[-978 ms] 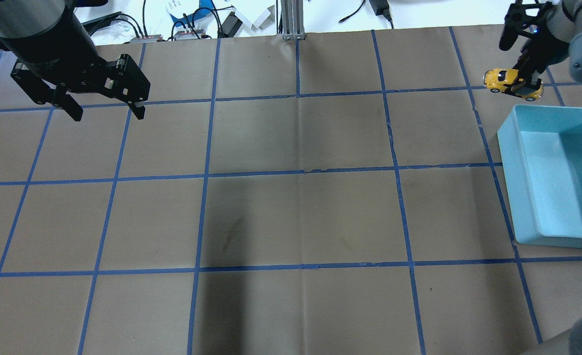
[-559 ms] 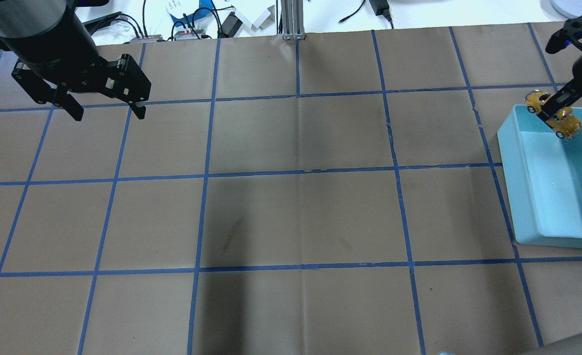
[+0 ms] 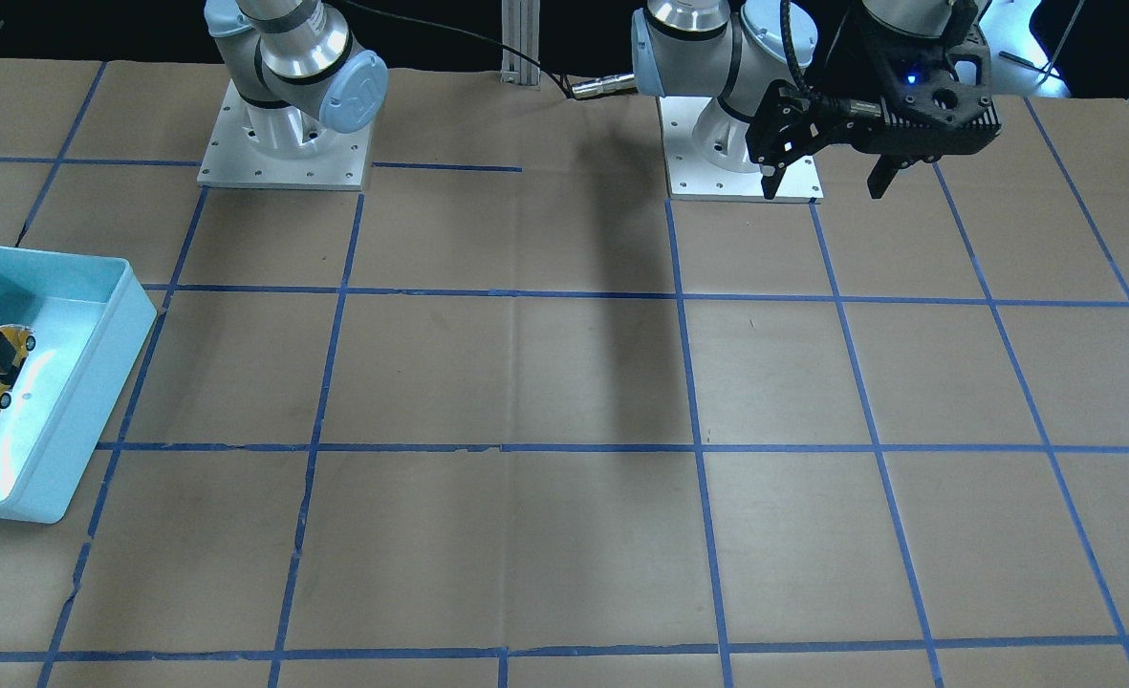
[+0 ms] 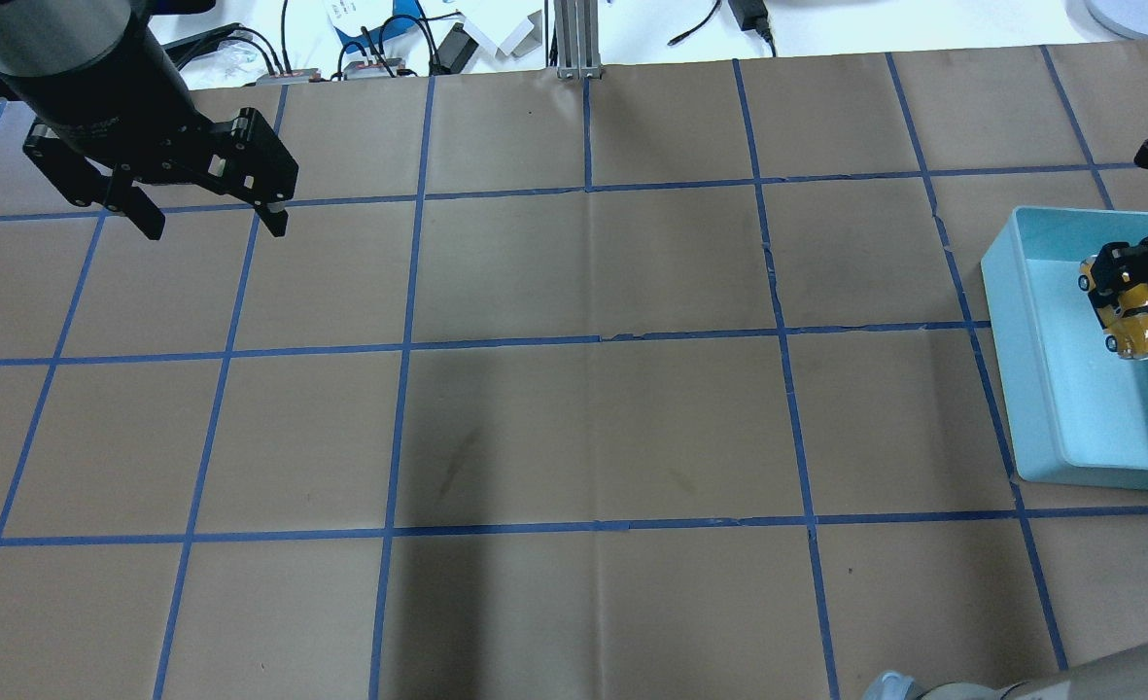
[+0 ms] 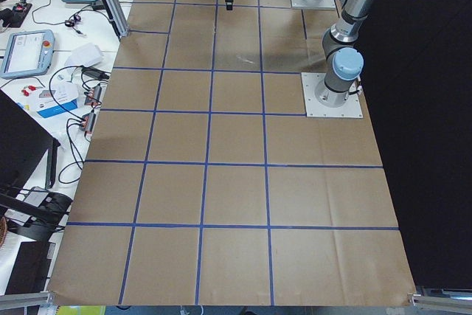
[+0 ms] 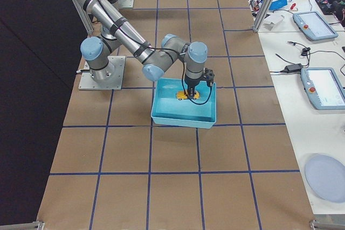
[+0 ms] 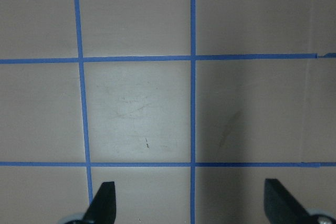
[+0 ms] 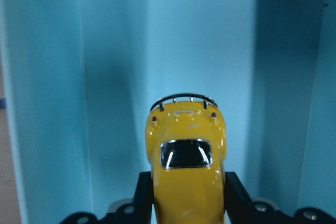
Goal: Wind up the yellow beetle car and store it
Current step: 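Lower the car into the blue box and open the right gripper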
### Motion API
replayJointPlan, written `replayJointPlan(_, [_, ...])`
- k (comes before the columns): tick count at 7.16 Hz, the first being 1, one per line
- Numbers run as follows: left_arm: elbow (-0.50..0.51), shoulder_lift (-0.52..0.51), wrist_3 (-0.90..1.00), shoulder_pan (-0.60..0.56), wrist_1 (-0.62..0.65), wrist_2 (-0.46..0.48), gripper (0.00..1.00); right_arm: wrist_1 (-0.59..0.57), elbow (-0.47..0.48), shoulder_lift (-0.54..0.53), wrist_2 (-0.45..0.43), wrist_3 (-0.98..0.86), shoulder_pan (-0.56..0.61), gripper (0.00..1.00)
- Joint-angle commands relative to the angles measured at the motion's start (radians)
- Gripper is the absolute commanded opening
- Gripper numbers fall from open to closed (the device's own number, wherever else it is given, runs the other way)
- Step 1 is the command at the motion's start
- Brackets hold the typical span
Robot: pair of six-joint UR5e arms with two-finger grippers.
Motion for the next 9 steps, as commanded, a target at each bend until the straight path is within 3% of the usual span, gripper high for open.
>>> replayJointPlan(1, [0.001, 0.003, 0.000, 0.001, 0.000, -0.002, 1.00, -0.031, 0.056, 0.038, -0.017, 0.052, -0.038, 0.05])
replayJointPlan(2, [0.001, 0.002, 0.000, -0.001, 0.000, -0.002, 1.00, -0.049, 0.064, 0.046, -0.015, 0.052, -0.038, 0.07])
replayJointPlan(3, [0.001, 0.003, 0.000, -0.001, -0.001, -0.002, 1.00, -0.049, 0.064, 0.058, -0.015, 0.051, -0.038, 0.14])
replayJointPlan(4, [0.001, 0.003, 0.000, -0.001, 0.000, -0.002, 1.00, -0.051, 0.062, 0.061, -0.002, 0.045, -0.036, 0.80])
replayJointPlan(5, [0.001, 0.003, 0.000, 0.001, -0.001, -0.002, 1.00, -0.048, 0.058, 0.060, -0.011, 0.043, -0.038, 1.00])
replayJointPlan(8, [-0.001, 0.006, 0.002, 0.007, -0.003, -0.003, 1.00, -0.014, 0.029, 0.005, -0.012, 0.038, -0.027, 1.00])
replayJointPlan(9, [-0.001, 0.006, 0.000, 0.004, -0.003, -0.003, 1.00, 0.068, -0.003, -0.049, 0.000, 0.038, -0.013, 1.00])
